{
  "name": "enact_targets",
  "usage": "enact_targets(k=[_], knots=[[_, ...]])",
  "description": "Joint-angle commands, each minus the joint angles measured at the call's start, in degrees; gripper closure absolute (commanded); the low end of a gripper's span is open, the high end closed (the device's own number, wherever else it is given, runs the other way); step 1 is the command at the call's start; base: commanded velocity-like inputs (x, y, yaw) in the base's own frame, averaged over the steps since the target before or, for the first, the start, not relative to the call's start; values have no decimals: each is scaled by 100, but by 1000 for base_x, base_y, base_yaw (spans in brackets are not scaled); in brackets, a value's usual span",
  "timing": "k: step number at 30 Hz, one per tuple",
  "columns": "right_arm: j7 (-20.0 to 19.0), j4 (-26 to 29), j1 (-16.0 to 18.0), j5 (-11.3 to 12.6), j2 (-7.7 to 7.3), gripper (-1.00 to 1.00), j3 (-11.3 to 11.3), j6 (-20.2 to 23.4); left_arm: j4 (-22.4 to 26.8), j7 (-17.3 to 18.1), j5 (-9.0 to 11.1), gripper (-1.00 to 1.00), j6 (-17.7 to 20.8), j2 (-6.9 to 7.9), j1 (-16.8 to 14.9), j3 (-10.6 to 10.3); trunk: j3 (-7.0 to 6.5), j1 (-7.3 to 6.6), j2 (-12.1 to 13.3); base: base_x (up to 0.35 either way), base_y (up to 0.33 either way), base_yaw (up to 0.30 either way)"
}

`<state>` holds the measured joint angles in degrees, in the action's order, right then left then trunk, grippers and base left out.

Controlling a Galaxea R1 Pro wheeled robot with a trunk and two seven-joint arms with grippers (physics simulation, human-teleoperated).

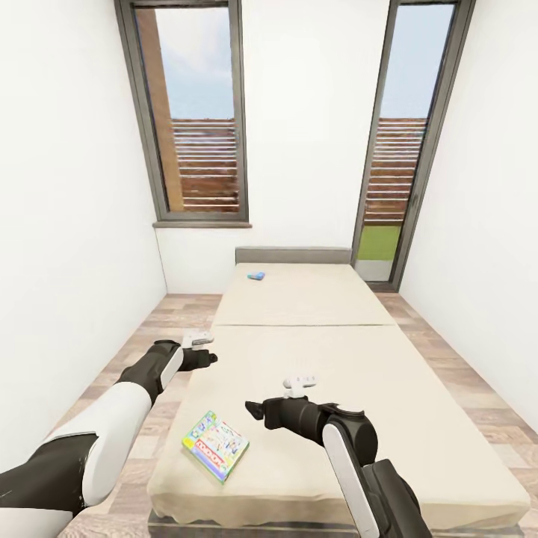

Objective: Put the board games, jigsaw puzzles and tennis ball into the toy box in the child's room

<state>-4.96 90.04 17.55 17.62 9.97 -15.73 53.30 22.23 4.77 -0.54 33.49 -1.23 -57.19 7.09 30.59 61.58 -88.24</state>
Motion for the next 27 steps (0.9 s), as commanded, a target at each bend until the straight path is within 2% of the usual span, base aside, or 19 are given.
enact_targets(k=[1, 18, 27], knots=[[-54, 5, 3, -44, 2, -100, -1, 25, 9, 17, -7, -100, 31, -1, -4, 32, 25, 22, -45, 0, 0, 0], [-91, 11, -39, -23, 2, -100, -21, 47, 14, -21, -7, -100, 3, -5, -3, 32, 330, 396, -727, 0, 0, 0], [-89, 9, -33, -22, 2, -100, -99, 49, 11, -151, -12, -100, -333, 7, -4, 16, 491, 593, -1088, 0, 0, 0]])
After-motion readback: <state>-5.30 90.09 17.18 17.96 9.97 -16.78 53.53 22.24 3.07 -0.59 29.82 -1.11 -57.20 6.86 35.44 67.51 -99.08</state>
